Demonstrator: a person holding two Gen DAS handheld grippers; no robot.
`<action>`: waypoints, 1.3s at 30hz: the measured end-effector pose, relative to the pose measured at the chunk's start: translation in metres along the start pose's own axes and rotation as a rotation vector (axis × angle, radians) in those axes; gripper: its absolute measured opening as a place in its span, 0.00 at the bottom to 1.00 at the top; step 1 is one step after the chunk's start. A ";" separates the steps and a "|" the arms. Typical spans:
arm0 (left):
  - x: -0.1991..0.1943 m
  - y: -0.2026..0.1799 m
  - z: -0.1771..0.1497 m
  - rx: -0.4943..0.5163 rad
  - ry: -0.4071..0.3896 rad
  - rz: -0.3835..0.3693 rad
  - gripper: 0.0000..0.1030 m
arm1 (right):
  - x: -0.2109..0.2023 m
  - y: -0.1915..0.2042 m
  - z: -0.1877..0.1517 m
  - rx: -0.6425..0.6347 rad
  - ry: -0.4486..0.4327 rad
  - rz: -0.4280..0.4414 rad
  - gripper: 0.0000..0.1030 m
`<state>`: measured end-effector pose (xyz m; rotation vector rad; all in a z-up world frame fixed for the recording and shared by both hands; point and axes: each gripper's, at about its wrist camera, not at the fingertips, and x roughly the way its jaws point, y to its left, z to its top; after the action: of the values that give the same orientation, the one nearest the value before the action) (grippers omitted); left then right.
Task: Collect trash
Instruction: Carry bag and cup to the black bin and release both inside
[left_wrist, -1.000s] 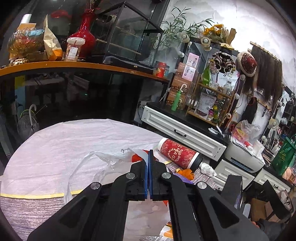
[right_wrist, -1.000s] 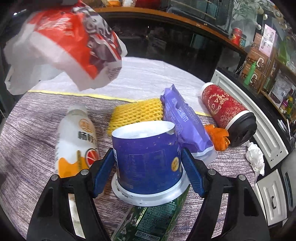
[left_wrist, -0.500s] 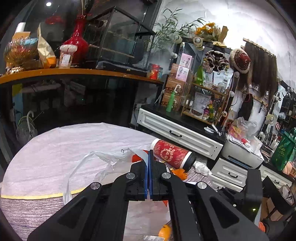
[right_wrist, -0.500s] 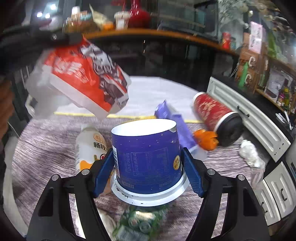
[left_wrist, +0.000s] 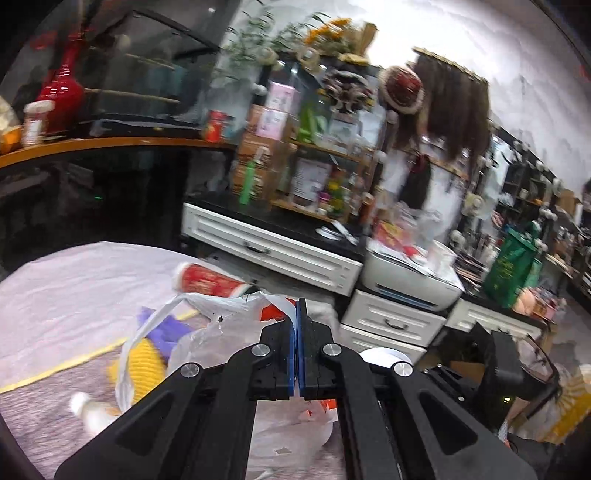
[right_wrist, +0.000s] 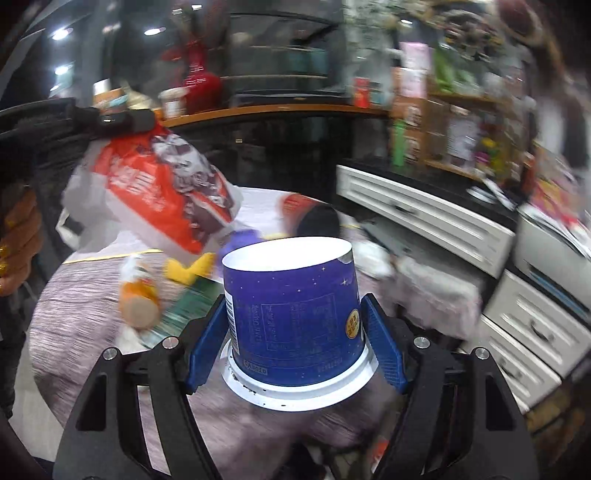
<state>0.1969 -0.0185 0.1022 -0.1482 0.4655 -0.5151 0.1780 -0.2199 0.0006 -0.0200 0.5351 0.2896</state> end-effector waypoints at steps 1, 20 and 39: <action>0.011 -0.014 0.000 0.008 0.019 -0.033 0.01 | -0.002 -0.014 -0.007 0.020 0.010 -0.026 0.70; 0.174 -0.144 -0.088 0.068 0.322 -0.171 0.01 | 0.058 -0.179 -0.182 0.365 0.362 -0.233 0.70; 0.256 -0.163 -0.149 0.097 0.464 -0.105 0.01 | 0.024 -0.188 -0.199 0.356 0.344 -0.276 0.71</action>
<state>0.2523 -0.2919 -0.0890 0.0433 0.8870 -0.6767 0.1504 -0.4126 -0.1938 0.2037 0.9097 -0.0852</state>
